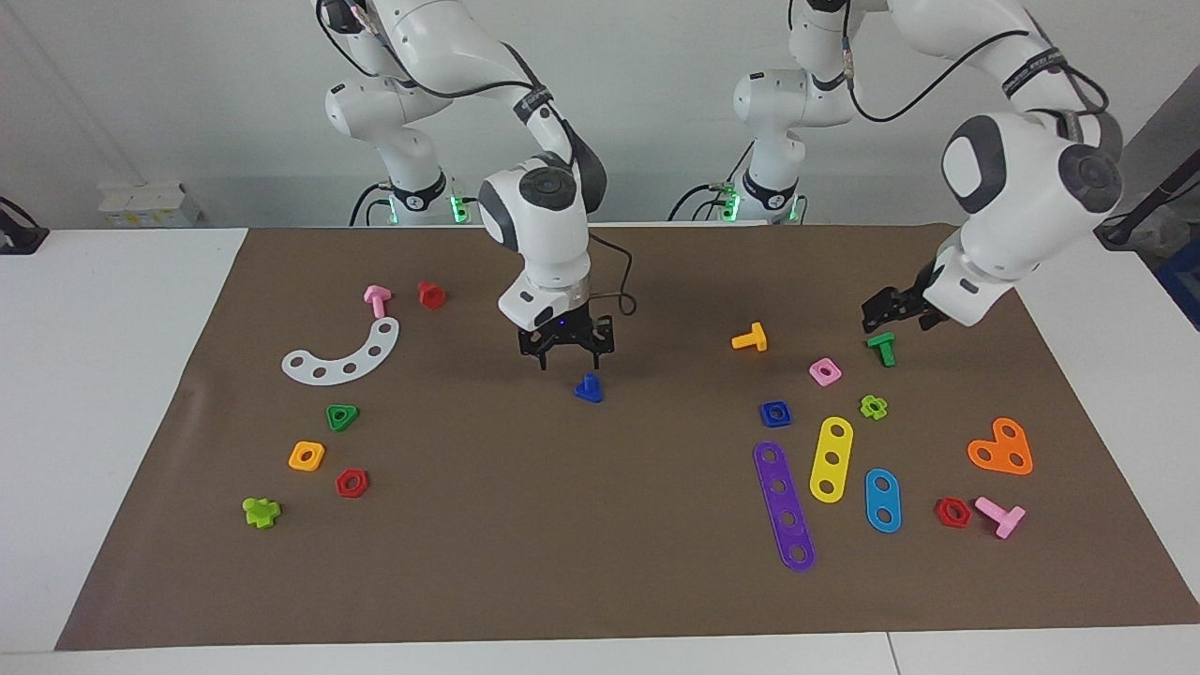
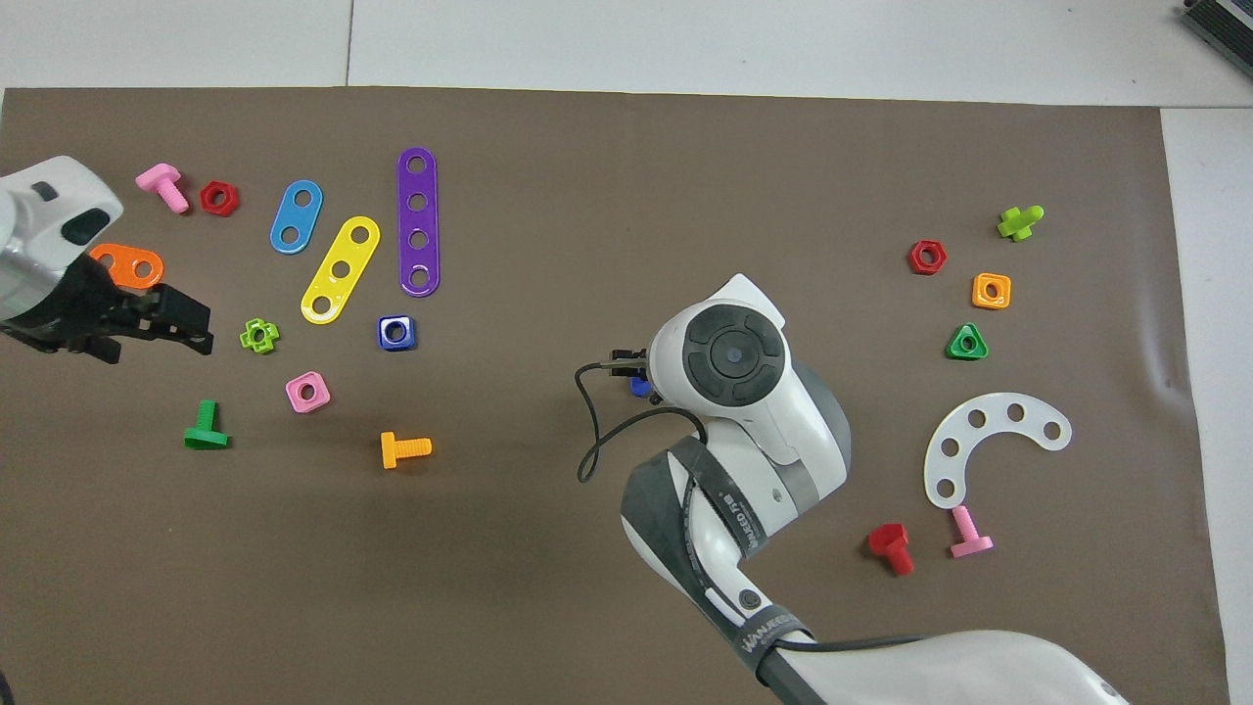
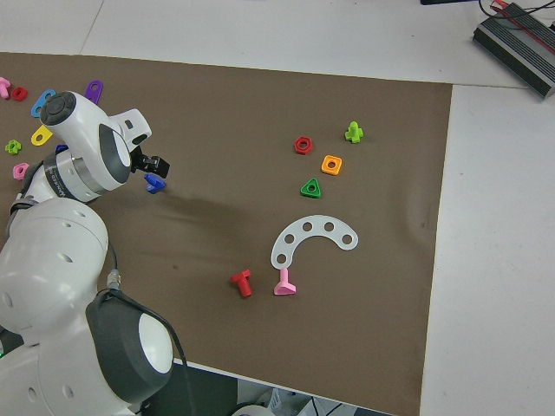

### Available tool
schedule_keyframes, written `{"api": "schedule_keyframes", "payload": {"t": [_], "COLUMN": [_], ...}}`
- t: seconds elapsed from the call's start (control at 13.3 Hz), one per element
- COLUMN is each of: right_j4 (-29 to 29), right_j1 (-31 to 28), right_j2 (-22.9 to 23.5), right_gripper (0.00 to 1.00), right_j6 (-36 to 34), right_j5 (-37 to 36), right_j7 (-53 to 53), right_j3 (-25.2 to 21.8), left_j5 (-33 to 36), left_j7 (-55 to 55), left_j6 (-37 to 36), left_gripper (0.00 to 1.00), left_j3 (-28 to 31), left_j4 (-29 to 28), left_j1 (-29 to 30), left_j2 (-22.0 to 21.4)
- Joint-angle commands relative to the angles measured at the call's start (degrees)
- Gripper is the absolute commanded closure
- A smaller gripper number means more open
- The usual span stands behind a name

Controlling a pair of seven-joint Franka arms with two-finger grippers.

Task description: Unscrew and place screws in storage area

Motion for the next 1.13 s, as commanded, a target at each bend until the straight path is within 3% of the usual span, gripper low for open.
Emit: {"api": "schedule_keyframes", "payload": {"t": [0.0,0.23,0.53,0.68,0.9,0.98,1.05], "right_j4": [3.2,1.8,1.6,1.6,1.6,1.6,1.2], "right_j1": [1.1,1.0,1.1,1.0,0.9,0.5,0.2], "right_j2": [3.9,5.0,5.4,5.4,5.1,4.7,4.1], "right_gripper": [0.15,0.31,0.39,0.63,0.92,1.0,1.0], "right_j6": [0.8,4.0,4.4,4.4,4.3,4.0,3.7], "right_j5": [-2.8,-3.0,-3.0,-3.0,-3.0,-3.0,-3.0], "right_j7": [2.9,2.9,3.4,3.5,3.0,2.6,2.3], "right_j3": [-0.2,-0.2,-0.2,-0.2,-0.2,-0.2,-0.2], "left_j5": [3.4,3.5,4.8,4.2,4.1,4.1,4.1], "left_j7": [0.2,0.0,0.4,0.1,0.2,0.2,0.3], "left_j6": [-3.0,-2.3,-0.3,5.5,5.8,5.7,5.6], "left_gripper": [0.0,0.0,0.0,0.0,0.0,0.0,0.0], "left_j3": [-0.4,-0.5,-1.8,-2.1,-2.1,-2.1,-2.1], "left_j4": [-2.1,-1.3,5.2,4.4,2.2,1.7,1.6], "left_j1": [2.2,2.4,1.5,1.5,0.5,0.7,1.0], "left_j2": [-3.1,-9.2,-8.6,-8.6,-9.5,-9.6,-9.6]}}
